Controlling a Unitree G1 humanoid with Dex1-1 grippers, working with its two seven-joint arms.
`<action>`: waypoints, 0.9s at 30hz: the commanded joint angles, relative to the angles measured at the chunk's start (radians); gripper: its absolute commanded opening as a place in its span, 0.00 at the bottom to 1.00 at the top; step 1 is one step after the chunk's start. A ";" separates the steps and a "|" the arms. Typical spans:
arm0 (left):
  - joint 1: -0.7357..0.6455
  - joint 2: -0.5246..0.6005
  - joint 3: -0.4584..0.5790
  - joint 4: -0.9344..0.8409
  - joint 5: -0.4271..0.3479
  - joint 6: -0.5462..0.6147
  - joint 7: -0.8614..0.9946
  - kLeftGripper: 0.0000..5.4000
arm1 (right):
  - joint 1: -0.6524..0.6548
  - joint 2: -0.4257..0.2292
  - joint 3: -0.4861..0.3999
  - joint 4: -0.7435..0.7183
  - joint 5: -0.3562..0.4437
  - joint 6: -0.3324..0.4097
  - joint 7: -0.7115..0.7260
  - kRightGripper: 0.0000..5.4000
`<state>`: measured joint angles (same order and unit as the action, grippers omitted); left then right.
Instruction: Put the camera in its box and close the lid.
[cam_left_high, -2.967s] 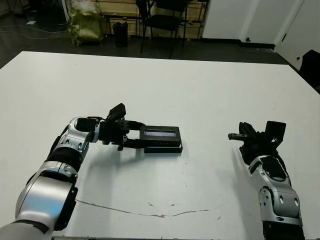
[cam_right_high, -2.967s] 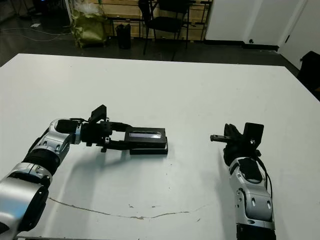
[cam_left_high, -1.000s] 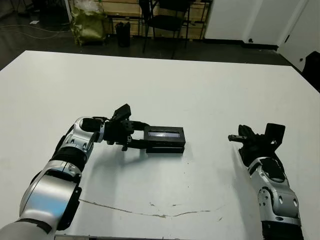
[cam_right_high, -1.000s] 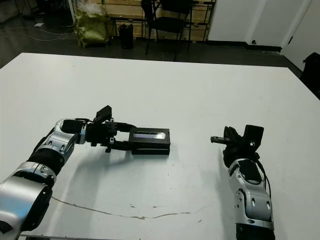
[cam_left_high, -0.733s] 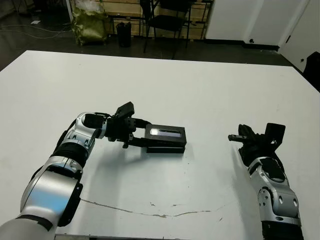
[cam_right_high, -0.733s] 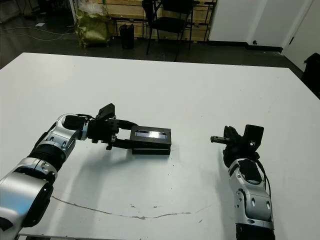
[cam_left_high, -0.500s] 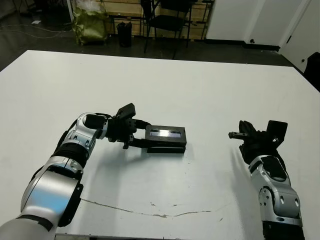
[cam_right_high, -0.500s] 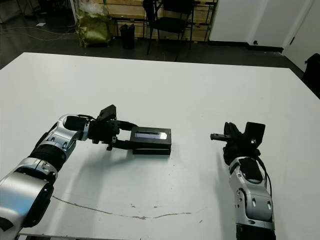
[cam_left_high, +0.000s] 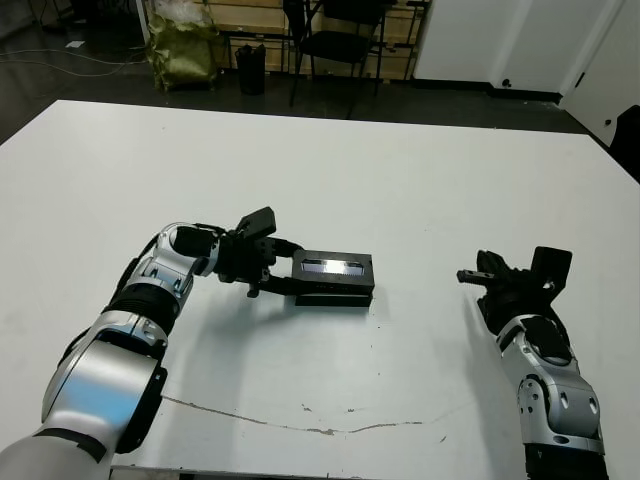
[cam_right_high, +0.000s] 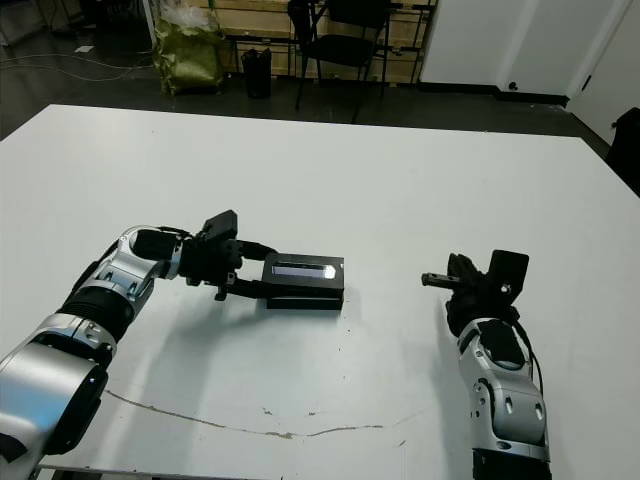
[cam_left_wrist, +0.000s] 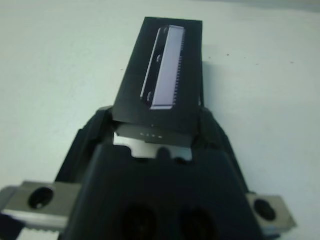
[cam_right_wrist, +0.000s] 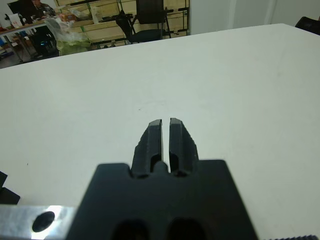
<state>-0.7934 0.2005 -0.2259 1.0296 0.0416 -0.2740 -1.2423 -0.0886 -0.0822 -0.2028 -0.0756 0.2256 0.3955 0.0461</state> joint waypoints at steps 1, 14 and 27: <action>-0.004 -0.055 -0.024 -0.012 0.017 0.022 0.028 0.45 | 0.003 -0.007 -0.004 0.004 0.004 0.016 0.000 0.00; -0.004 -0.076 -0.026 -0.067 0.007 0.090 0.028 0.45 | 0.001 -0.007 -0.006 0.027 0.004 -0.002 0.013 0.00; 0.051 -0.074 -0.031 -0.317 -0.025 0.297 0.093 0.45 | 0.003 -0.013 0.000 0.032 0.003 -0.014 0.018 0.00</action>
<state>-0.7555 0.1119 -0.2495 0.7315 0.0205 -0.0016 -1.1556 -0.0891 -0.0875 -0.2019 -0.0533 0.2339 0.3756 0.0656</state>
